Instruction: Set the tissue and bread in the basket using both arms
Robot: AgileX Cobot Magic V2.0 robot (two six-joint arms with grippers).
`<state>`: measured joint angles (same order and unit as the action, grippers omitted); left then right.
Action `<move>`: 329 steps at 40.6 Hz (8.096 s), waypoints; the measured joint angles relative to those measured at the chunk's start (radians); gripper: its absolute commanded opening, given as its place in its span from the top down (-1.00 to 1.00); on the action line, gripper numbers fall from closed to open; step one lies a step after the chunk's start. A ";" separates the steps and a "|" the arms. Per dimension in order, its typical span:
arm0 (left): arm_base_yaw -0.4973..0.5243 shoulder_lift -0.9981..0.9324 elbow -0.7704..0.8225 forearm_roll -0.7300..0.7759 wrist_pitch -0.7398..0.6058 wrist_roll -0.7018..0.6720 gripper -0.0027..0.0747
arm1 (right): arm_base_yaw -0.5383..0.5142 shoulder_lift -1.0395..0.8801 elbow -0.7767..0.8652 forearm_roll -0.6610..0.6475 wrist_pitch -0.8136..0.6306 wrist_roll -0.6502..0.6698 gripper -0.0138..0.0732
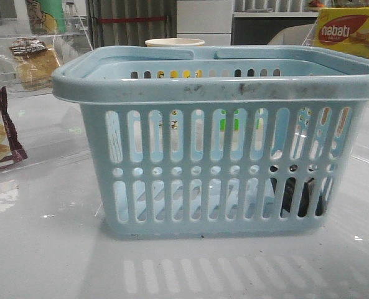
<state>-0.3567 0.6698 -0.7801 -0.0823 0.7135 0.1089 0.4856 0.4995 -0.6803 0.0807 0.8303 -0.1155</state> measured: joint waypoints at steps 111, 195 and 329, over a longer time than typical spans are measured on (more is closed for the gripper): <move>0.320 1.361 -0.946 -0.015 -0.177 0.000 0.69 | 0.000 0.000 0.000 -0.002 0.000 0.000 -0.63; -0.333 0.889 -0.778 -0.047 0.197 0.156 -0.43 | 0.000 0.000 0.000 -0.002 0.000 0.000 -0.63; 0.378 -0.676 0.788 0.070 -0.703 -0.077 0.70 | 0.000 0.000 0.000 -0.044 0.000 -0.002 0.56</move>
<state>0.0214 -0.0058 0.0082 -0.0123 0.0101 0.0319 0.4856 0.4995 -0.6803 0.0363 0.8303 -0.1171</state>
